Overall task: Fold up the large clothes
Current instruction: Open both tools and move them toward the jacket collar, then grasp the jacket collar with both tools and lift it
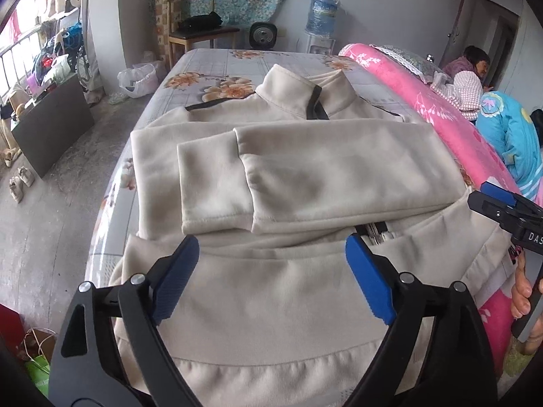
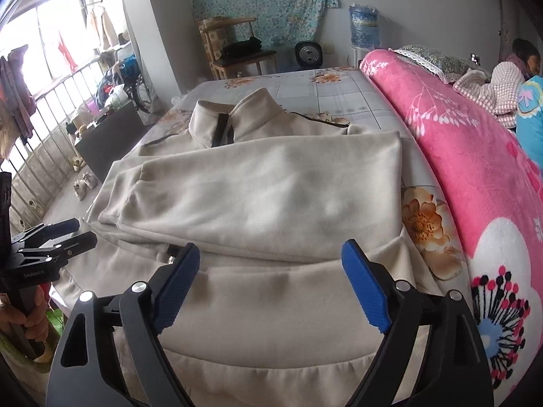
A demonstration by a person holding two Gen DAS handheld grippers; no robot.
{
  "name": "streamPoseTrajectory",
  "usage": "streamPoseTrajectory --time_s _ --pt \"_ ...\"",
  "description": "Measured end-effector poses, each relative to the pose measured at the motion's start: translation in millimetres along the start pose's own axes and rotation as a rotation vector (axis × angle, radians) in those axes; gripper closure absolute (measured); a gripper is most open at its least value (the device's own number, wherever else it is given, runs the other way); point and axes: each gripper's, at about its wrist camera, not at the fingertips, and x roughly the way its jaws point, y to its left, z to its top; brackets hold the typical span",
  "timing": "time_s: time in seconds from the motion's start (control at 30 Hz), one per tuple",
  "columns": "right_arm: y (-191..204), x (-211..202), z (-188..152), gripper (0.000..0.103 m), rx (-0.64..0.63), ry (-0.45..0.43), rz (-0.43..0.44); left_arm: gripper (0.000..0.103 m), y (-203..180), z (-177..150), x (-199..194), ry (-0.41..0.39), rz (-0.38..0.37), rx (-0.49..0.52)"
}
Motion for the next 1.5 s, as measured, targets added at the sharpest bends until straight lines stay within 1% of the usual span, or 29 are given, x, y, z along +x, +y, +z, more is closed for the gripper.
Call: streamPoseTrajectory --time_s 0.07,0.13,0.2,0.27,0.33,0.43,0.57,0.63,0.73,0.77,0.8,0.83,0.87,0.93,1.0,1.07,1.13,1.2,1.23,1.3,1.33,1.4,1.43,1.47,1.5 --pt "1 6 12 0.014 0.009 0.006 -0.016 0.018 0 12 6 0.003 0.036 -0.003" --pt "1 12 20 0.013 -0.004 0.012 -0.049 0.018 2 25 12 0.011 0.070 -0.011" --pt "1 17 30 0.010 -0.042 0.020 -0.096 0.018 1 36 17 0.021 0.084 0.003" --pt "1 20 37 0.007 -0.090 0.025 -0.117 0.018 1 48 21 0.033 0.099 0.024" --pt "-1 25 43 0.006 -0.128 0.038 -0.118 0.018 0 62 26 0.049 0.114 0.042" --pt "-3 36 53 0.006 -0.171 0.086 -0.100 0.018 -1 80 33 0.064 0.112 0.062" --pt "-12 45 72 0.006 -0.163 0.105 -0.093 0.018 -2 103 40 0.042 0.149 0.099" --pt "-17 48 87 0.006 -0.154 0.103 -0.071 0.018 -1 118 44 0.033 0.125 0.095" --pt "-24 56 118 0.006 -0.145 0.101 -0.028 0.018 -2 145 53 0.024 0.086 0.101" --pt "-26 61 130 0.006 -0.136 0.110 -0.013 0.018 -4 153 55 0.011 0.081 0.114" --pt "-27 67 140 0.006 -0.131 0.120 0.004 0.018 -6 163 58 -0.020 0.078 0.133" --pt "-28 74 150 0.006 -0.123 0.132 0.025 0.018 -9 173 60 -0.054 0.074 0.149" --pt "-29 81 161 0.006 -0.111 0.143 0.045 0.018 -12 181 64 -0.072 0.065 0.159" --pt "-31 99 183 0.006 -0.074 0.158 0.075 0.018 -14 200 78 -0.088 0.042 0.156" --pt "-32 119 205 0.006 -0.036 0.167 0.124 0.019 -19 214 94 -0.095 0.013 0.162" --pt "-32 141 226 0.006 0.005 0.179 0.177 0.025 -22 226 114 -0.097 0.016 0.165" --pt "-28 164 240 0.007 0.029 0.201 0.198 0.029 -22 235 135 -0.081 0.012 0.152" --pt "-24 187 248 0.012 0.048 0.231 0.209 0.037 -19 241 156 -0.047 0.026 0.126" --pt "-22 199 250 0.013 0.056 0.253 0.211 0.040 -16 245 166 -0.029 0.023 0.104" --pt "-20 223 250 0.021 0.080 0.300 0.209 0.050 -10 249 182 -0.004 0.025 0.071" --pt "-18 235 248 0.023 0.084 0.327 0.199 0.053 -8 250 191 0.021 0.031 0.058" --pt "-15 252 243 0.035 0.084 0.370 0.198 0.067 -3 247 201 0.050 0.012 0.035" --pt "-14 258 239 0.038 0.083 0.387 0.204 0.071 -1 245 206 0.067 -0.009 0.022" --pt "-13 260 237 0.046 0.080 0.397 0.208 0.082 1 242 207 0.077 -0.021 0.016" --pt "-12 260 234 0.053 0.073 0.398 0.218 0.088 1 240 208 0.082 -0.032 0.019"
